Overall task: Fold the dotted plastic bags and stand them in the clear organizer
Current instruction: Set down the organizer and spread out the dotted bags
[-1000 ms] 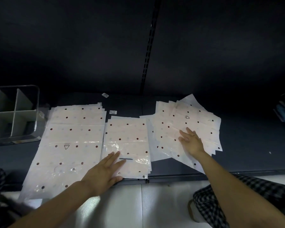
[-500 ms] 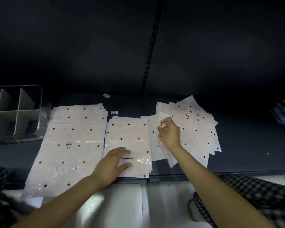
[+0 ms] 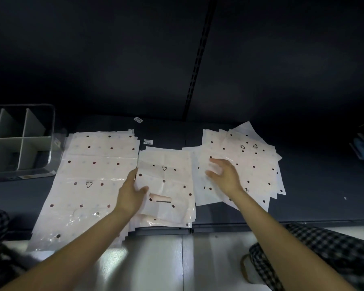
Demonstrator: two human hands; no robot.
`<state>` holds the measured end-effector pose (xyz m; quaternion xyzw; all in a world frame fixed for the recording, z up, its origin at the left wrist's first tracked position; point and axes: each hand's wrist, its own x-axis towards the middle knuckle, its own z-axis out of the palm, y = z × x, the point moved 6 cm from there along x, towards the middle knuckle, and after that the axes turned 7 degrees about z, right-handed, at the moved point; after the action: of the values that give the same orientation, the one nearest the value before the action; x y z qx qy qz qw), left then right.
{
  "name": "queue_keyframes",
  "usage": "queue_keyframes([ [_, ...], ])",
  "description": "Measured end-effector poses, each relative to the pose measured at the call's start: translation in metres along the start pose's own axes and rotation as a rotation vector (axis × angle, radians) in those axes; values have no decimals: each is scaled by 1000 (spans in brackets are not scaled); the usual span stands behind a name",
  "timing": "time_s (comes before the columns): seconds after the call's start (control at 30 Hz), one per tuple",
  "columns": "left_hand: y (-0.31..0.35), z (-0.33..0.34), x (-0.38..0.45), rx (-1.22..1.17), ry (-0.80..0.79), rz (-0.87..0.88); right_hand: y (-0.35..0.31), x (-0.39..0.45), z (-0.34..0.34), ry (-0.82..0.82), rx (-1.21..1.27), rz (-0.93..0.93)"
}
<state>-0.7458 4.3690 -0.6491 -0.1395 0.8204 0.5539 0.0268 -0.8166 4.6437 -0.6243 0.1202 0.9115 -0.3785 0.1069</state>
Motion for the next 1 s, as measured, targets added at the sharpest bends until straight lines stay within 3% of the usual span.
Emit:
queue_keyframes([
  [0.13, -7, 5, 1, -8, -52, -23, 73, 9, -23, 43, -443, 176],
  [0.3, -7, 20, -5, 52, -157, 17, 84, 6, -34, 265, -344, 138],
  [0.43, 1, 8, -8, 272, -14, 100, 73, 4, -42, 342, -308, 164],
  [0.53, 14, -2, -9, 439, 85, 249, 44, 0, -40, 369, -219, 80],
  [0.63, 22, 7, -10, 234, -89, 257, 4, -2, -21, 274, -11, 18],
  [0.7, 26, 20, -17, 14, -260, 172, -18, -7, -3, 174, 235, 99],
  [0.83, 36, 38, -31, -197, -411, 45, -64, -29, 47, -189, 587, 222],
  [0.93, 43, 28, -21, -133, -314, 116, -91, -49, 73, -510, 608, 109],
  [1.0, 39, 6, -9, -102, -143, 103, -94, -52, 77, -592, 522, 19],
])
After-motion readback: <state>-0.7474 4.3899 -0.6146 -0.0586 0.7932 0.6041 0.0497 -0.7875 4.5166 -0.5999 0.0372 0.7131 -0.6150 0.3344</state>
